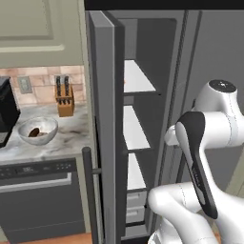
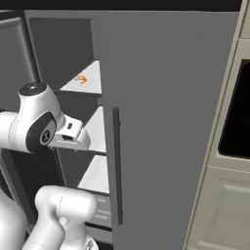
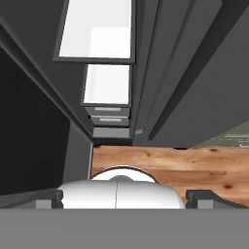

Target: Take the shrimp, sweet potato, and mushroom from the freezer and place them in the bowl on the counter.

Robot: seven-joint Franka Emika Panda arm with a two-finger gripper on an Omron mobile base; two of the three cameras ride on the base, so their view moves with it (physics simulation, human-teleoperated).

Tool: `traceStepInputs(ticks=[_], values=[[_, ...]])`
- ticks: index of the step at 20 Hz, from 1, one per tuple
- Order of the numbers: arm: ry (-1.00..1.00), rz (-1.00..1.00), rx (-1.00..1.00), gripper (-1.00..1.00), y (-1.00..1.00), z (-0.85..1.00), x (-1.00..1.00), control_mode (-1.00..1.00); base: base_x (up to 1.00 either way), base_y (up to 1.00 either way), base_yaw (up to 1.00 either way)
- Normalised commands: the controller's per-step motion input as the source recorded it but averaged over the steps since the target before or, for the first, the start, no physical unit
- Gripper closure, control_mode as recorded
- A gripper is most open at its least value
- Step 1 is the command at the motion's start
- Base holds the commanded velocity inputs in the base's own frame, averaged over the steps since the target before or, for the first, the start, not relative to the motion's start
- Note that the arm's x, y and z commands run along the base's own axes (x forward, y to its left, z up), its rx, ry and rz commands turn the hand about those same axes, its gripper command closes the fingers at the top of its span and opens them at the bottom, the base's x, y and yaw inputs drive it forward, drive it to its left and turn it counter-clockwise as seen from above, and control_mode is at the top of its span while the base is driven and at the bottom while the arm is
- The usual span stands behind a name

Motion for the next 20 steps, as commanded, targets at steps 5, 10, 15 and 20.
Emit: traceStepInputs(ticks=[5, 10, 15, 20], values=[[0.00, 0.00, 0.00, -1.00, 0.00, 0.00, 0.00, 1.00, 0.03, -0.13, 0.07], [0.00, 0.00, 0.00, -1.00, 0.00, 0.00, 0.00, 1.00, 0.24, -0.30, 0.02], [0.00, 0.00, 0.00, -1.00, 0.00, 0.00, 0.00, 1.00, 0.35, -0.36, 0.04], [0.00, 0.00, 0.00, -1.00, 0.00, 0.00, 0.00, 1.00, 0.28, 0.00, 0.00]])
